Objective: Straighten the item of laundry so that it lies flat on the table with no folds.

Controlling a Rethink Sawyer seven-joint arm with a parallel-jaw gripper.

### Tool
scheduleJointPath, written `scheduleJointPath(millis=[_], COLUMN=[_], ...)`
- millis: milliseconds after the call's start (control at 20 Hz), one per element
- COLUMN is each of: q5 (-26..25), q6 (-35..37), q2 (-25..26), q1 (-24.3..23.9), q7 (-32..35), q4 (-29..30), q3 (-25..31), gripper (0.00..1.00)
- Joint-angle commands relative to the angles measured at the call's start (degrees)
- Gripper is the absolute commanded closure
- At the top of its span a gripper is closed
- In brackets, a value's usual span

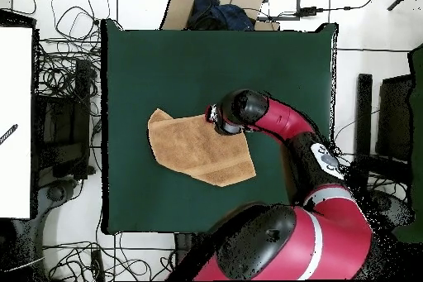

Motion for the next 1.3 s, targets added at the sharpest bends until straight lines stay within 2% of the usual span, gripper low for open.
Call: scheduleJointPath(millis=[50, 250, 450, 900, 1150, 1300], q5=[0.0, -0.8, -0.4, 2.2, 5.0, 4.9], q6=[-3.1, -6.6, -8.1, -7.4, -6.2, -6.3], q2=[-2.0, -1.8, 1.4, 8.7, 8.5, 8.4], q1=[2.8, 6.3, 7.4, 5.2, 4.1, 4.5], q7=[10.6, 13.8, 12.4, 8.2, 9.2, 8.4], q4=[5.2, 5.2, 2.2, -2.9, -0.4, -0.9], q3=[-1.7, -4.1, -4.2, -1.9, -1.0, -1.8], gripper=[0.00, 0.00, 0.00, 0.00, 0.00, 0.00])
